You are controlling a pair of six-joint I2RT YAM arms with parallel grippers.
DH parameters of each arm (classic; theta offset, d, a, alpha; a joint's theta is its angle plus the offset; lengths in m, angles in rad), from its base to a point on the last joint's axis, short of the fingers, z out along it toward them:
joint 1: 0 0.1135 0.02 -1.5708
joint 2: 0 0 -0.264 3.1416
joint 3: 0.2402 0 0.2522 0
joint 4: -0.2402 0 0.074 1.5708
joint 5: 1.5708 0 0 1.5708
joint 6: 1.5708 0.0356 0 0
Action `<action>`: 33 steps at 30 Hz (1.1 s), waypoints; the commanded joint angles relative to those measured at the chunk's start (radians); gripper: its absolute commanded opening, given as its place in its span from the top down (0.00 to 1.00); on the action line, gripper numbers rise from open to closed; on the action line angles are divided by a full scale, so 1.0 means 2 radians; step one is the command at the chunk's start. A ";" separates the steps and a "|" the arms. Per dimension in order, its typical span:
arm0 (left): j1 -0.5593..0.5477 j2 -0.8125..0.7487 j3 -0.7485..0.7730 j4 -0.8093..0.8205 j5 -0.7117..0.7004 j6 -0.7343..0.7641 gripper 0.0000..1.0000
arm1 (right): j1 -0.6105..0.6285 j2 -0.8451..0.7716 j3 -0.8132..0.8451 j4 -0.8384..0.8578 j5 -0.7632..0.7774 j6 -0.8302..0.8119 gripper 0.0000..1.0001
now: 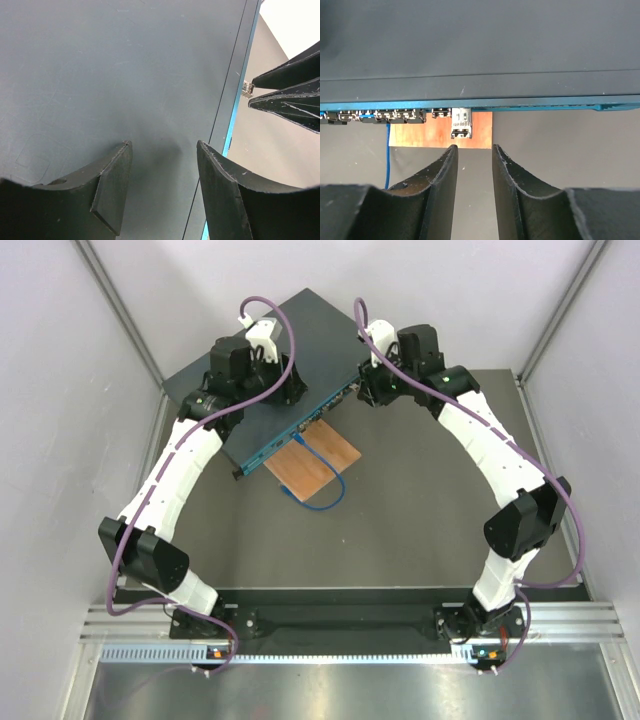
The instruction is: Insert the plug into the switch port
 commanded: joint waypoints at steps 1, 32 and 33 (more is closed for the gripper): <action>0.002 0.003 0.006 0.005 0.002 -0.004 0.41 | 0.000 -0.001 0.019 0.031 -0.002 0.010 0.67; 0.002 0.013 0.001 0.004 0.005 -0.007 0.41 | 0.006 0.009 -0.034 0.204 0.009 0.071 0.82; 0.003 0.014 0.001 0.005 0.005 -0.007 0.41 | 0.006 0.014 -0.031 0.207 0.009 0.071 0.83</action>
